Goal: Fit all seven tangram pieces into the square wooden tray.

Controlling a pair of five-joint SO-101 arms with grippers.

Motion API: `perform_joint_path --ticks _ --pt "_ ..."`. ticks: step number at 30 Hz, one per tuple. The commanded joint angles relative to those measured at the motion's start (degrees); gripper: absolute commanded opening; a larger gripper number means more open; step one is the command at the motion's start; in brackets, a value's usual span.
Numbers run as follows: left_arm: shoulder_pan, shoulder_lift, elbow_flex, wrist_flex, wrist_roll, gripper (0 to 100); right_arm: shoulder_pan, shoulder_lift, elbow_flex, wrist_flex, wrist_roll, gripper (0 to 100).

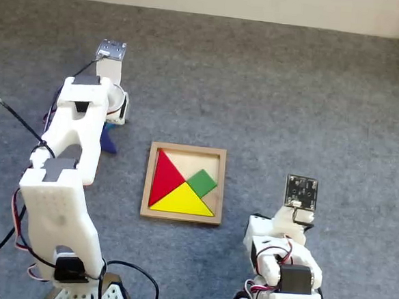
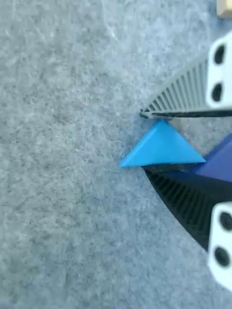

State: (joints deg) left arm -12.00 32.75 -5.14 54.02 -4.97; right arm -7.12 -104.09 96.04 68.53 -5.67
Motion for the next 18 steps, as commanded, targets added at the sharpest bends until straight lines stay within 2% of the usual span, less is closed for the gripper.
perform_joint_path --ticks 1,11,15,18 --pt "1.2 -0.7 -1.5 1.4 -0.3 15 0.7 -0.3 7.1 -0.9 0.4 0.6" --pt "7.5 -6.2 -9.5 15.9 -0.4 15 0.7 -0.3 7.1 -0.9 0.4 0.6" --pt "11.7 -9.5 -9.5 20.0 -5.4 15 0.7 -0.3 7.1 -0.9 0.4 0.6" --pt "14.6 -11.7 -9.3 22.9 -6.2 15 0.7 -0.3 7.1 -0.9 0.4 0.6"
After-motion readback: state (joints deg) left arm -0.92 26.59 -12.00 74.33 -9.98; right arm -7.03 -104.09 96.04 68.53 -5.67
